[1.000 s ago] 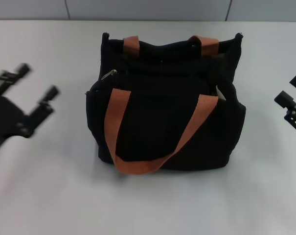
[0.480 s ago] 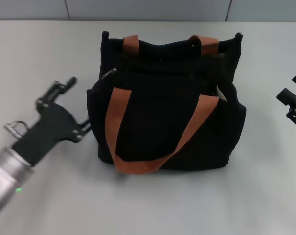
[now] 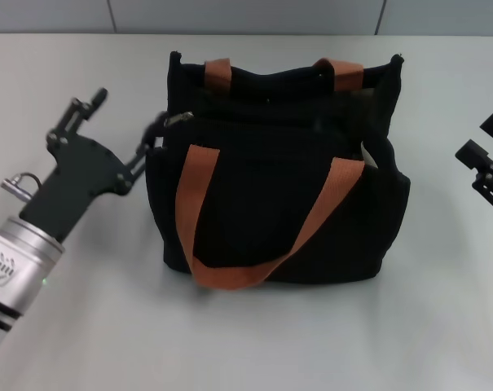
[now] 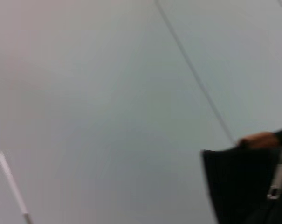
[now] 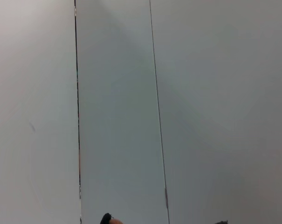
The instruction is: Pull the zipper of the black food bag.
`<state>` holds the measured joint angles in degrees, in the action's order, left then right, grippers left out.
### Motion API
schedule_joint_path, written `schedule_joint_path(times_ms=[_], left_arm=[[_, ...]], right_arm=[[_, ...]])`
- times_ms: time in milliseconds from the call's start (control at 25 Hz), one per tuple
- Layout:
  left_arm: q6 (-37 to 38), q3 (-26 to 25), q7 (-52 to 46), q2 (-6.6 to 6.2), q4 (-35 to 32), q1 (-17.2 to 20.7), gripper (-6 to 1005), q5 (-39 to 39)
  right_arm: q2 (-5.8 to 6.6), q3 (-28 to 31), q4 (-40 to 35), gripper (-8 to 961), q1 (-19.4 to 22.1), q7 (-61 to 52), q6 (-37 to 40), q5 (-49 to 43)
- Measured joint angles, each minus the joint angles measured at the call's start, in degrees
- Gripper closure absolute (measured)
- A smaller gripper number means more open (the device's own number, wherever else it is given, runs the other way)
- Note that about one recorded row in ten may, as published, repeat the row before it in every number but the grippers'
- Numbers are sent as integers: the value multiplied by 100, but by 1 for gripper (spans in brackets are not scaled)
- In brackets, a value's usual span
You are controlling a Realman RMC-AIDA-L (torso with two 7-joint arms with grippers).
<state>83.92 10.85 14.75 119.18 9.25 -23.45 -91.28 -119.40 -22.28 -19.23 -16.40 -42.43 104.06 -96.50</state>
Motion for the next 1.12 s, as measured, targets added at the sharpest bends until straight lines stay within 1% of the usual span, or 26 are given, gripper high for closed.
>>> schedule_joint_path(times_ms=[120,280,520,680,720,840,920,960,1000,1120], left_arm=[[23,-206,84,0,26,-62,245,0],[182,-224,106,1,31,-85,246,4],[546,-212,281,0,33,-16,247,2],[589,-151,538,0,30,-6,359,-118],[630,-130,882,-3,26,-4,387,-445],[783,-149,1240,-3,84,-2,470,-542],[904,-157,1642,-2,176,-1,526,-535],[1003,-192,2013,-1,258,-5,554,-527],[1003,-192,2013,-1,258,-5,582,-527],[1080,-240,2359,0,309,-32,665,-534]], right_arm=[[-2,2,0,448,-29,-31,1,0],[-4,4,-1,448,-42,-77,1,-1],[-4,5,-1,447,-41,-99,86,0],[0,4,-8,447,-66,-137,181,0],[0,4,-17,447,-75,-164,195,-1],[5,4,-99,447,-141,-391,330,0],[7,-19,-361,447,-214,-771,459,-2],[3,-70,-881,447,-332,-1439,531,-19],[3,-70,-881,447,-332,-1439,531,-19],[1,-345,-1683,447,-570,-2464,586,-79]])
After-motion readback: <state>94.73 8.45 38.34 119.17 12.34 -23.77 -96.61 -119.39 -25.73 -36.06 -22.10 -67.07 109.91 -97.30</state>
